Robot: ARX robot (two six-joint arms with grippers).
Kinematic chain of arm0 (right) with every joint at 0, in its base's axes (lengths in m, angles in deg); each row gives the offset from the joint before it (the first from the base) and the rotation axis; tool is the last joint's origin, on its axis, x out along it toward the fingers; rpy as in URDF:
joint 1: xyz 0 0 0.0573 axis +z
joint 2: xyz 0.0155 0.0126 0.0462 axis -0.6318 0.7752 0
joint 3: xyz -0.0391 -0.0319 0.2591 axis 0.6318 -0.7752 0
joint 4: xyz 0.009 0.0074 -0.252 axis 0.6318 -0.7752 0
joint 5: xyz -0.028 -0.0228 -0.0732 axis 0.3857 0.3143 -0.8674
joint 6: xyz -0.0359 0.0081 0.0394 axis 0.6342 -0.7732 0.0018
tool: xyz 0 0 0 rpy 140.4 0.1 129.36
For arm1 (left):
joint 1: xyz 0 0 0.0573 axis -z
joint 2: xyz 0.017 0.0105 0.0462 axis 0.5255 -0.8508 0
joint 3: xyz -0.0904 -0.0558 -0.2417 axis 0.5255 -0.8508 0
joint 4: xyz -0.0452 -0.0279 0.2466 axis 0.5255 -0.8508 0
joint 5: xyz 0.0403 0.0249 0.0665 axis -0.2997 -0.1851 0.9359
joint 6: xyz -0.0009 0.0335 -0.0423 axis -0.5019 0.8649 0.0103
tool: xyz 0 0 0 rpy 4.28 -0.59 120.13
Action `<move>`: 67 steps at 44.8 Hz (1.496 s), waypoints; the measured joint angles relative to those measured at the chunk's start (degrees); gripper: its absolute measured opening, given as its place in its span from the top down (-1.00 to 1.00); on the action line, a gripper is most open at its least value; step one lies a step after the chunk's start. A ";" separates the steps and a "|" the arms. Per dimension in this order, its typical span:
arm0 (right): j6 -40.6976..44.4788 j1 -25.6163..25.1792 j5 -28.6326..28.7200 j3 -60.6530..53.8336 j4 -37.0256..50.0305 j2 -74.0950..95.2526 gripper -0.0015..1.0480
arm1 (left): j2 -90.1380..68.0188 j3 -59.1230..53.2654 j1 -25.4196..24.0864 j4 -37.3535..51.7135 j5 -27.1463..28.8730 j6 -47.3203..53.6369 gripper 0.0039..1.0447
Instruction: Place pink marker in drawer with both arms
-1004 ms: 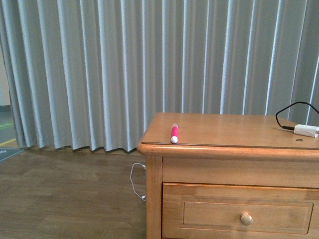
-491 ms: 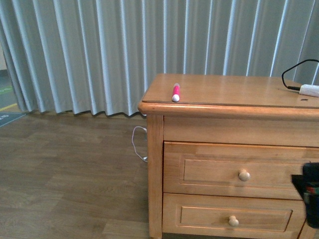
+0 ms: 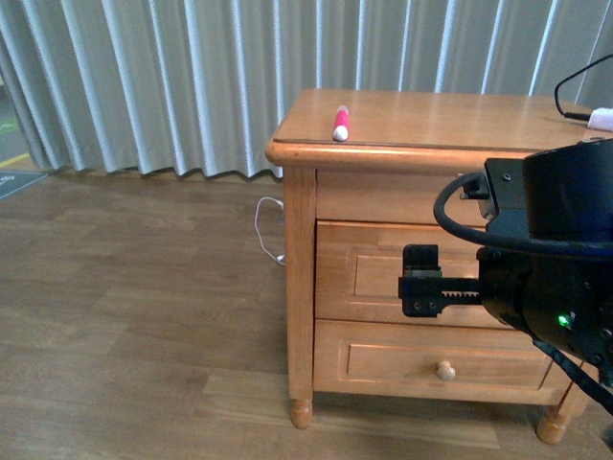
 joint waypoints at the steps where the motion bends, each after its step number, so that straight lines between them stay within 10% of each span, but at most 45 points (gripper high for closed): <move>1: 0.00 -0.07 -0.02 0.55 0.02 0.68 -0.83 | 0.00 0.00 0.00 0.00 0.00 0.00 -0.88; 67: 3.41 -5.57 0.39 16.85 -2.27 16.94 -0.65 | 0.00 0.00 0.00 0.00 0.00 0.00 -0.88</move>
